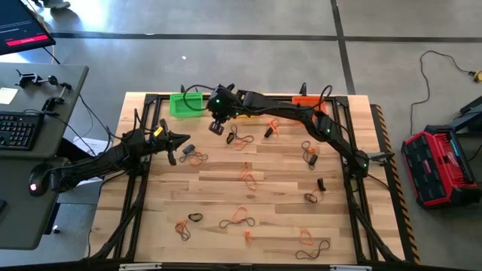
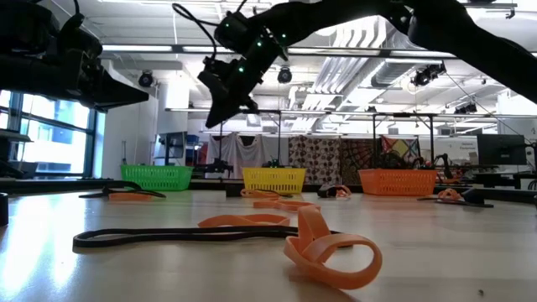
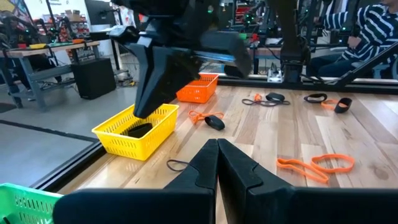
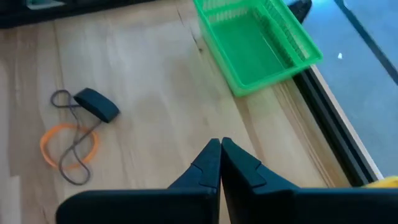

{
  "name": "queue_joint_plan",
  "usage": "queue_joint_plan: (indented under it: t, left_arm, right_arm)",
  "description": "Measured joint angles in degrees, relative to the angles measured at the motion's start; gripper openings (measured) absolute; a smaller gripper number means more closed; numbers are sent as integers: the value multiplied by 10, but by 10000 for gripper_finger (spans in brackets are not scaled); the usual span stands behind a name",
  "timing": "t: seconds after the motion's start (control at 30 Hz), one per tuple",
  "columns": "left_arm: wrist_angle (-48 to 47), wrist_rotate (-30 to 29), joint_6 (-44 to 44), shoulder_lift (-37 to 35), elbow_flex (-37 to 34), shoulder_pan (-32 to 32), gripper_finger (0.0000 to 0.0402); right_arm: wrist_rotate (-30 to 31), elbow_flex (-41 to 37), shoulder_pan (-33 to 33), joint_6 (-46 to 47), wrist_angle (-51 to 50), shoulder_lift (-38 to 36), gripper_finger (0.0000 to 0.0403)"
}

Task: Sort rubber bands into baskets
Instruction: Put the orange rubber band into the orange bin

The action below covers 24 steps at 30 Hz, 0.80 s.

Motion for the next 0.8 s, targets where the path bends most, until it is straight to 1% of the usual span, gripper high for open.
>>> queue_joint_plan:
  t: [0.2, 0.33, 0.43, 0.7, 0.73, 0.8]
  left_arm:
    - [0, 0, 1, 0, 0, 0, 0]
    - [0, 0, 2, 0, 0, 0, 0]
    - [0, 0, 2, 0, 0, 0, 0]
    - [0, 0, 2, 0, 0, 0, 0]
    - [0, 0, 1, 1, 0, 0, 0]
    - [0, 0, 2, 1, 0, 0, 0]
  right_arm:
    - [14, 0, 22, 30, 23, 0, 0]
    - [54, 0, 38, 52, 33, 0, 0]
    - [67, 0, 47, 64, 38, 6, 0]
    - [92, -2, 61, 60, 43, 31, 0]
    - [98, -3, 63, 58, 45, 31, 0]
    - [113, -35, 68, 56, 83, 27, 0]
